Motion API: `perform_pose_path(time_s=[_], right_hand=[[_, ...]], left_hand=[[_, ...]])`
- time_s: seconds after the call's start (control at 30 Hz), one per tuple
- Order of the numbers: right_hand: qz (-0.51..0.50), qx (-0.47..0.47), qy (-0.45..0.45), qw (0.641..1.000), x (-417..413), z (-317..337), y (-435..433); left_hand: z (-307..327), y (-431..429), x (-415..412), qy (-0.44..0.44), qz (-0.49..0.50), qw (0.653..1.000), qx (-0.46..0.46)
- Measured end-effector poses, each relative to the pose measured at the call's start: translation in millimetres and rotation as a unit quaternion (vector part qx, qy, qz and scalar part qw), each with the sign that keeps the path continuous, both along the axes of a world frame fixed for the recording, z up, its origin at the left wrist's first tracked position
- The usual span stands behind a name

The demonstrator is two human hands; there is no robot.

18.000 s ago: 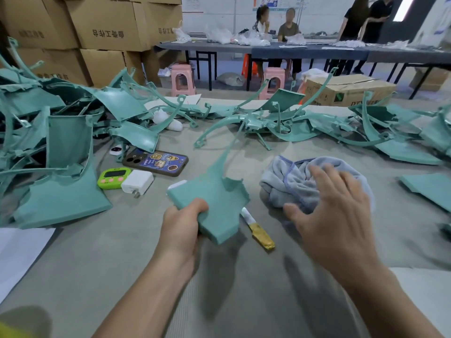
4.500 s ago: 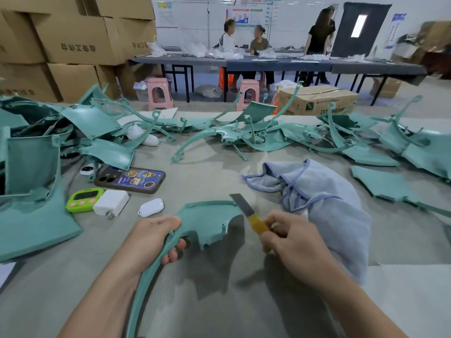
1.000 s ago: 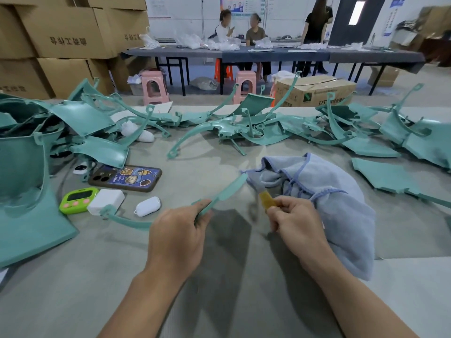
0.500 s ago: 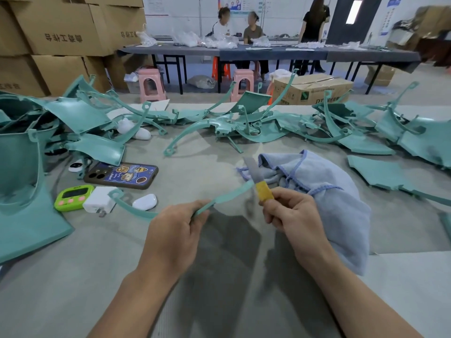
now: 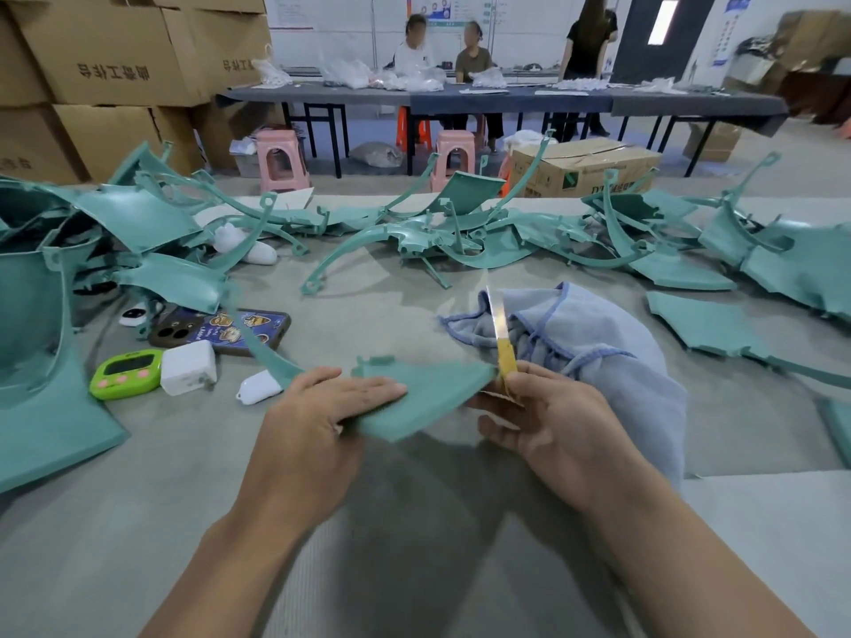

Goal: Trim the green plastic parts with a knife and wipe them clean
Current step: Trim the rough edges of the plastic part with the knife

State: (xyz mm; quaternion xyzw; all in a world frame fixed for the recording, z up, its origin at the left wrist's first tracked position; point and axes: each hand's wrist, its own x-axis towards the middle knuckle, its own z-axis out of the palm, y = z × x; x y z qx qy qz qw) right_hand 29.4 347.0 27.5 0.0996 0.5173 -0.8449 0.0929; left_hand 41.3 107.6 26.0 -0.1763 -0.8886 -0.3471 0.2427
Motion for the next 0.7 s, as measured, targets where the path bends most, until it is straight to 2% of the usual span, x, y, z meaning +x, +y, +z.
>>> perform_pose_path(time_s=[0.1,0.17,0.3,0.4,0.47,0.5,0.57,0.6,0.63,0.7], right_hand=[[0.017,-0.079,-0.052,0.995,3.1,4.9,7.8],[0.023,-0.067,-0.065,0.995,3.3,7.7,12.1],[0.121,-0.050,-0.049,0.990,7.2,10.8,13.6],[0.084,-0.049,-0.036,0.995,7.8,4.7,4.2],[0.011,-0.065,-0.029,0.997,6.7,1.5,-5.1],[-0.025,-0.081,-0.021,0.996,5.4,-1.4,-8.2],[-0.069,-0.097,-0.006,0.993,4.5,-5.4,-13.7],[-0.077,-0.088,0.000,0.993,6.0,-6.3,-16.8],[-0.076,-0.071,0.003,0.995,7.4,-8.2,-20.7],[-0.046,-0.008,0.014,0.999,11.8,-10.5,-30.3]], left_hand=[[-1.0,3.3,1.1,0.024,-0.053,0.998,-0.003],[-2.3,3.7,1.4,0.026,-0.075,0.997,-0.006],[-1.1,3.4,2.4,0.061,-0.098,0.993,-0.015],[-4.2,7.1,5.0,0.078,-0.028,0.996,0.036],[-5.0,13.4,5.4,0.016,0.055,0.988,0.147],[-4.2,15.6,5.3,-0.062,0.051,0.969,0.234],[-7.3,17.3,3.7,-0.201,-0.059,0.891,0.402],[-6.1,20.7,3.8,-0.251,-0.121,0.852,0.444],[-5.0,26.5,4.7,-0.276,-0.179,0.832,0.446],[-2.9,37.9,7.8,-0.266,-0.220,0.832,0.435]])
